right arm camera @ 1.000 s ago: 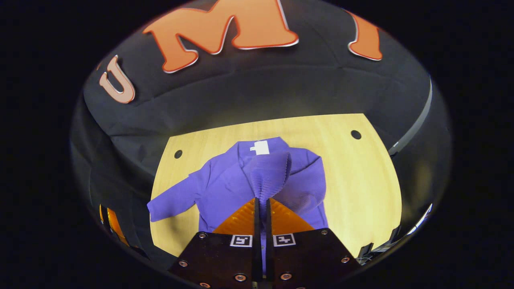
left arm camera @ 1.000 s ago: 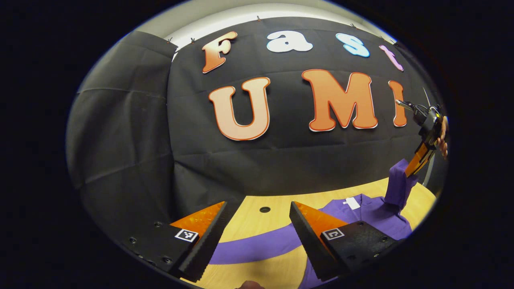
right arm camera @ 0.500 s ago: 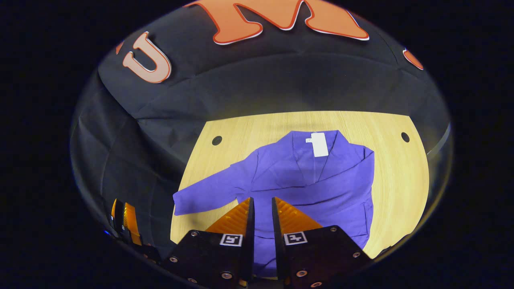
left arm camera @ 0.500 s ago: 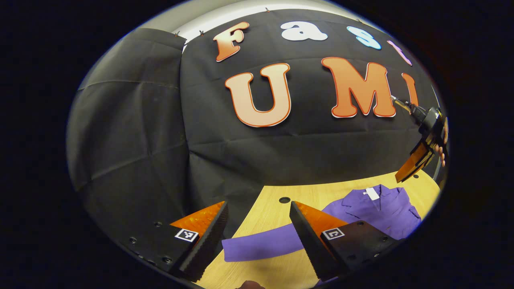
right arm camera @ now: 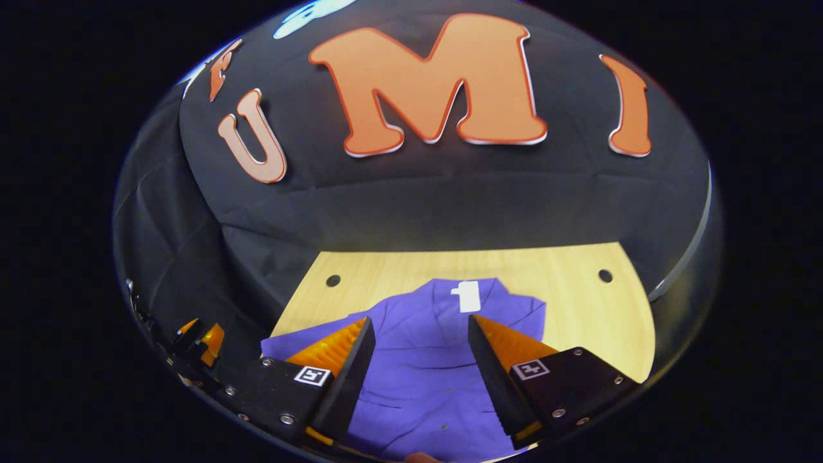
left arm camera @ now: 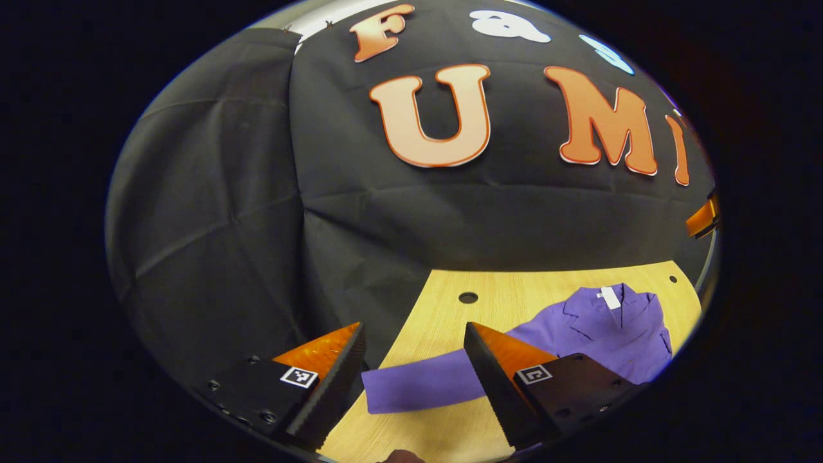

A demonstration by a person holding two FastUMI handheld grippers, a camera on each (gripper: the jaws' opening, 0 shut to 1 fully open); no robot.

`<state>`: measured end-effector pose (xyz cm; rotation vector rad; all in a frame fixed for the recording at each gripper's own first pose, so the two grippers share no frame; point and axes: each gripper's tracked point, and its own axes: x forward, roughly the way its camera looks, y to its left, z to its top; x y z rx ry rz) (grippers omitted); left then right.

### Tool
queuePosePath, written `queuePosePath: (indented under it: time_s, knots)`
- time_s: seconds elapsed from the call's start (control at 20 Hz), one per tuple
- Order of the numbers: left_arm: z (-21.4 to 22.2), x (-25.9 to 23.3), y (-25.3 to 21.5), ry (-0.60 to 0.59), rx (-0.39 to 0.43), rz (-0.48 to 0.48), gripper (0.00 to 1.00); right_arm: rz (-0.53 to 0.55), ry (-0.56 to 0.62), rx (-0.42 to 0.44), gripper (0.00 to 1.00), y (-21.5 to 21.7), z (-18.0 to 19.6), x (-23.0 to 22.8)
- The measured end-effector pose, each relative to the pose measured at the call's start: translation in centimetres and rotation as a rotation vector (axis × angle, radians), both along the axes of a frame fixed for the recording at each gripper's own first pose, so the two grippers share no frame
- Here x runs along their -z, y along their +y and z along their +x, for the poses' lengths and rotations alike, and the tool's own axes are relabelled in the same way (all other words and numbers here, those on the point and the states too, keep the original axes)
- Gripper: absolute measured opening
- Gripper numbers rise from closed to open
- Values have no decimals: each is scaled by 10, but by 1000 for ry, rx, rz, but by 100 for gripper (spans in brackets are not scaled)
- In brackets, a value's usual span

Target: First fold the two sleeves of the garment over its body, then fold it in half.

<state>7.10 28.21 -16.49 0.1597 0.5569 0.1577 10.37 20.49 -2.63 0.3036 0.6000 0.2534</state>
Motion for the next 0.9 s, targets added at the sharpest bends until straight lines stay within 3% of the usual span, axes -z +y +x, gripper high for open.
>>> queuePosePath:
  time_s: [0.05,0.2,0.5,0.55,0.6,0.9]
  knots:
    - [-1,10,4,44,-7,-18,96,-13,-31,23,89,-8,-2,-8]
    - [5,43,19,161,-35,-72,96,-60,-113,88,95,-37,-12,-26]
    - [-4,112,35,463,-93,-220,97,-76,-234,198,95,-70,-30,-56]
    - [-8,122,40,528,-115,-234,97,-86,-256,212,100,-75,-33,-61]
    - [-8,134,46,569,-133,-249,97,-98,-281,221,95,-80,-37,-65]
    - [-21,186,70,764,-197,-364,95,-149,-324,273,95,-101,-59,-69]
